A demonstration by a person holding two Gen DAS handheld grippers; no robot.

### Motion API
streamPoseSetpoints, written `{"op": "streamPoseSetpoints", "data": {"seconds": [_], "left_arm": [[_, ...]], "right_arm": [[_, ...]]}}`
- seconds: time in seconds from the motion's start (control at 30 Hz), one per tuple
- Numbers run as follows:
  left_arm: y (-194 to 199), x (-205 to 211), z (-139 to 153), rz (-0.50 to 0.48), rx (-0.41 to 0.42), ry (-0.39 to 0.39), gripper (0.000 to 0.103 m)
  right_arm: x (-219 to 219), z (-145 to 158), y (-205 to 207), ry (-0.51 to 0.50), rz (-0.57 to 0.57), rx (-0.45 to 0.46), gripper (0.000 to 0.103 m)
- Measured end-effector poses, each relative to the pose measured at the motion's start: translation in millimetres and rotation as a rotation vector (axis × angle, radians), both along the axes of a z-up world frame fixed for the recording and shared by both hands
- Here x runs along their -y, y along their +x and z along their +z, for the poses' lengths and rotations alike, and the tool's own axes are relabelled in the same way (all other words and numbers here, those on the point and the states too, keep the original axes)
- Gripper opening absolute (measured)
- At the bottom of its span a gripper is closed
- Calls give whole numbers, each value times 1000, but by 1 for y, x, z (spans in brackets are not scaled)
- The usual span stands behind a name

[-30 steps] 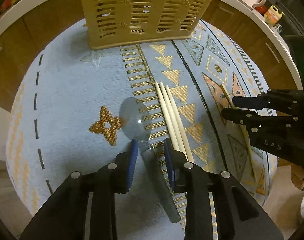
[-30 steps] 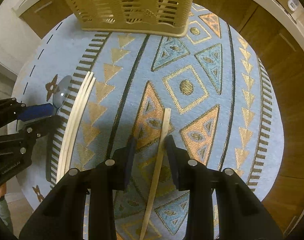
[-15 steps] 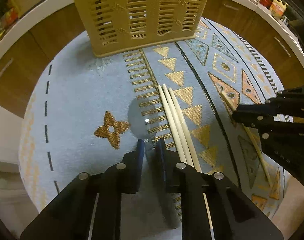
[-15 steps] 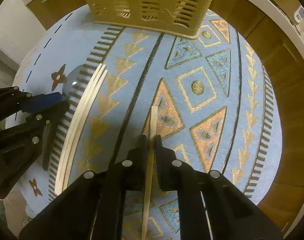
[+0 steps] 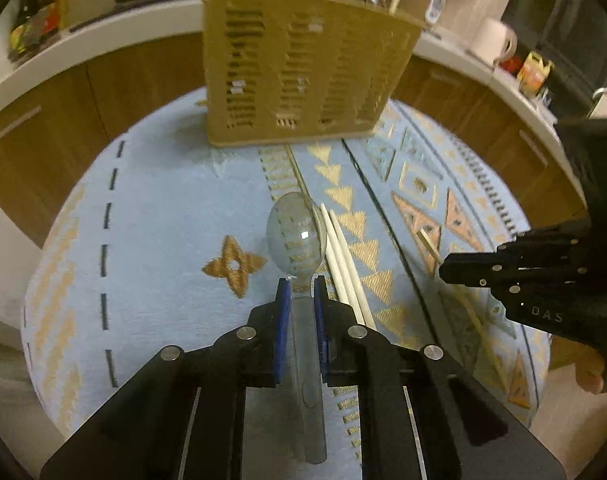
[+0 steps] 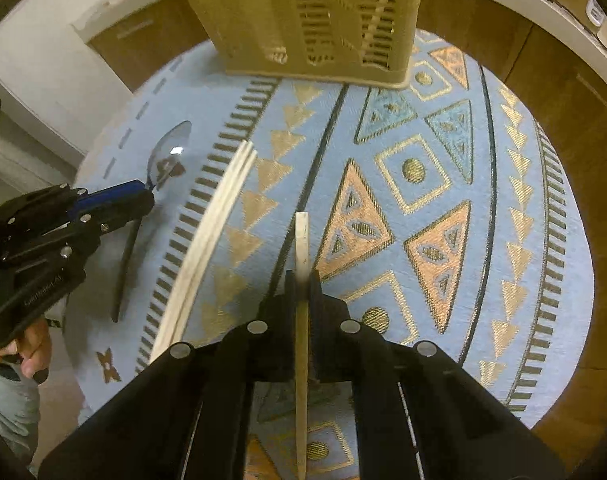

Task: Organize utensils
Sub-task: 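Lift the spoon with the left tool while the right tool raises the chopstick over the caddy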

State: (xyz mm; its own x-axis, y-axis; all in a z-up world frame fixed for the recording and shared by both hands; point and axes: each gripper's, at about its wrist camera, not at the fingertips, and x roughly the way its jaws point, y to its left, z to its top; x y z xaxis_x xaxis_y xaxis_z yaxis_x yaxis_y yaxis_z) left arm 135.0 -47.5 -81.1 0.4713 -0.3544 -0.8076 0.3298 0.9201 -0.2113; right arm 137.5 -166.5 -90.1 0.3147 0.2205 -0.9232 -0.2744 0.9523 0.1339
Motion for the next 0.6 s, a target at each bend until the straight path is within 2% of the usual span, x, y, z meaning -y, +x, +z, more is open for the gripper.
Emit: {"op": "streamPoseSetpoints", "data": {"seconds": [0.13, 0.23, 0.6], "left_arm": [[-10, -4, 11, 15, 43, -50, 10], [-16, -10, 21, 18, 76, -87, 10], [-49, -7, 53, -1, 239, -159, 10]], "right_arm": [[3, 5, -5, 34, 0, 28, 5], [25, 16, -3, 61, 4, 54, 5], [58, 48, -49, 203, 30, 269, 4]]}}
